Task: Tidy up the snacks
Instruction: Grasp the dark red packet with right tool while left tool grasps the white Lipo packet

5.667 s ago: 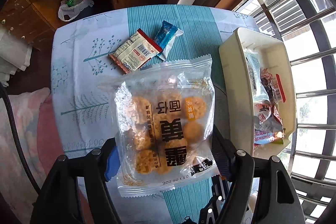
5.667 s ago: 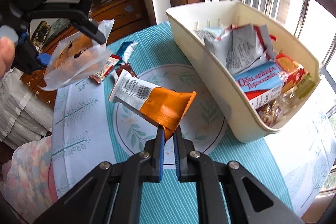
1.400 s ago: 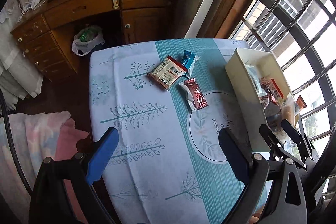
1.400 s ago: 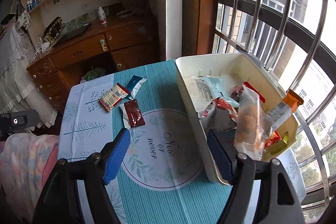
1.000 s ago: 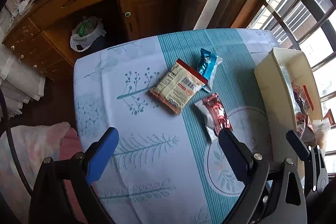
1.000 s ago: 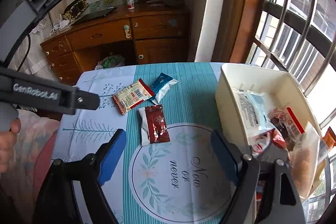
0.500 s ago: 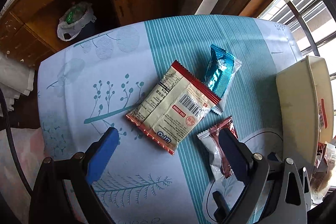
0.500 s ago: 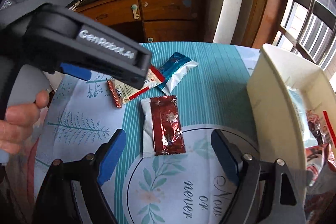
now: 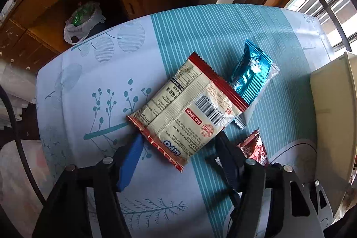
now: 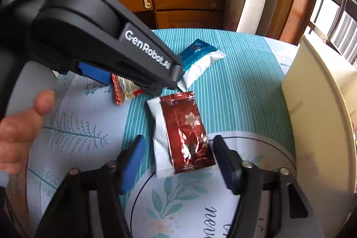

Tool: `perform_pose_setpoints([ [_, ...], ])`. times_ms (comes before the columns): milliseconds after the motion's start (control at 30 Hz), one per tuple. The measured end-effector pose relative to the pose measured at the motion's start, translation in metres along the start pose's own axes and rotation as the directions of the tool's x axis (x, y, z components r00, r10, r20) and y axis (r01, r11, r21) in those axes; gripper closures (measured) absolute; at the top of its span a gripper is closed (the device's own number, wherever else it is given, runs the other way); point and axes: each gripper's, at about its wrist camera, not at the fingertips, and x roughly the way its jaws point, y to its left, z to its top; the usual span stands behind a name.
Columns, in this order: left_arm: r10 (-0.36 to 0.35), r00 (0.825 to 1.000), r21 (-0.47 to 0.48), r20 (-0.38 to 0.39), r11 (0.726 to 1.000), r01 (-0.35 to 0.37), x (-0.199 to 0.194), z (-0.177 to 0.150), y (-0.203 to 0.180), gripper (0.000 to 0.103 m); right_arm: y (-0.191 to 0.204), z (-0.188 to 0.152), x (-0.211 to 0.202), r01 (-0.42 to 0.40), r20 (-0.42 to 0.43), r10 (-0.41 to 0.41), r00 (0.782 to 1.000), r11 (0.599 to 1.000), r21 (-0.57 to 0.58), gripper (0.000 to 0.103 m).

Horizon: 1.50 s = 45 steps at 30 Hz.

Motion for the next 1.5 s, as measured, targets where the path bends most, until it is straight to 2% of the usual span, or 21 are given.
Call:
perform_pose_setpoints([
  [67, 0.014, 1.000, 0.010, 0.014, 1.000, -0.015, -0.003, -0.001, 0.001, 0.058, -0.001, -0.001, 0.001, -0.010, -0.003, 0.010, 1.000, 1.000, 0.013, 0.049],
  [133, 0.013, 1.000, -0.003, 0.015, 1.000, -0.013, -0.004, -0.001, 0.005, 0.067, 0.001, -0.003, 0.000, -0.007, 0.004, 0.007, 1.000, 1.000, 0.005, 0.051],
  [167, 0.008, 1.000, -0.009, 0.013, 1.000, -0.008, -0.005, -0.001, 0.007, 0.075, 0.002, -0.004, 0.000, -0.008, 0.006, 0.008, 1.000, 1.000, 0.003, 0.051],
  [233, -0.018, 1.000, -0.022, 0.004, 1.000, 0.018, -0.006, -0.002, 0.013, 0.085, 0.000, -0.005, 0.000, -0.024, 0.005, 0.024, 1.000, 1.000, 0.020, 0.052],
  [333, -0.020, 1.000, -0.032, 0.003, 0.999, 0.020, -0.010, -0.007, 0.020, 0.091, 0.001, -0.005, -0.004, -0.026, -0.004, 0.026, 1.000, 0.999, 0.044, 0.052],
  [433, -0.015, 1.000, -0.037, 0.019, 0.999, 0.016, -0.021, -0.009, 0.027, 0.091, 0.005, -0.005, -0.014, -0.021, 0.006, 0.021, 1.000, 0.999, 0.040, 0.052],
  [500, -0.030, 0.999, -0.045, 0.028, 0.998, 0.032, -0.030, -0.011, 0.031, 0.084, 0.005, -0.003, -0.019, -0.020, 0.012, 0.020, 1.000, 0.999, 0.040, 0.052],
  [567, -0.063, 0.997, -0.052, 0.041, 0.997, 0.065, -0.041, -0.013, 0.036, 0.065, 0.006, -0.003, -0.027, -0.020, 0.020, 0.019, 1.000, 0.999, 0.041, 0.052],
  [600, -0.075, 0.996, -0.055, 0.047, 0.995, 0.078, -0.045, -0.012, 0.037, 0.060, 0.006, -0.003, -0.029, -0.019, 0.021, 0.018, 1.000, 0.999, 0.043, 0.052],
  [667, -0.093, 0.993, -0.060, 0.067, 0.994, 0.097, -0.050, -0.011, 0.039, 0.035, 0.005, -0.002, -0.033, -0.020, 0.022, 0.019, 1.000, 0.999, 0.048, 0.052],
  [700, -0.090, 0.993, -0.062, 0.070, 0.994, 0.095, -0.050, -0.009, 0.039, 0.032, 0.003, 0.001, -0.031, -0.021, 0.022, 0.020, 1.000, 0.999, 0.049, 0.052],
  [800, -0.066, 0.997, -0.092, 0.042, 0.993, 0.070, -0.043, -0.004, 0.035, 0.031, 0.001, 0.002, -0.034, -0.016, 0.021, 0.015, 1.000, 0.998, 0.059, 0.052],
  [900, -0.087, 0.996, -0.168, 0.011, 0.982, 0.088, -0.031, 0.001, 0.034, 0.031, -0.001, 0.000, -0.038, -0.019, 0.019, 0.018, 1.000, 0.997, 0.076, 0.052],
  [967, -0.058, 0.998, -0.200, -0.001, 0.978, 0.057, -0.024, 0.004, 0.031, 0.031, -0.002, -0.002, -0.040, -0.021, 0.011, 0.020, 1.000, 0.997, 0.079, 0.052],
  [1133, 0.001, 1.000, -0.278, 0.009, 0.961, 0.002, -0.014, 0.014, 0.030, 0.031, -0.010, -0.012, -0.049, -0.028, -0.030, 0.031, 0.999, 0.996, 0.089, 0.052],
  [1300, 0.021, 1.000, -0.326, -0.006, 0.945, -0.021, -0.001, 0.022, 0.032, 0.031, -0.018, -0.023, -0.053, -0.035, -0.092, 0.043, 0.995, 0.996, 0.084, 0.052],
  [1500, 0.014, 1.000, -0.360, 0.018, 0.933, -0.006, 0.008, 0.023, 0.032, 0.027, -0.028, -0.027, -0.052, -0.039, -0.130, 0.048, 0.990, 0.997, 0.070, 0.052],
])
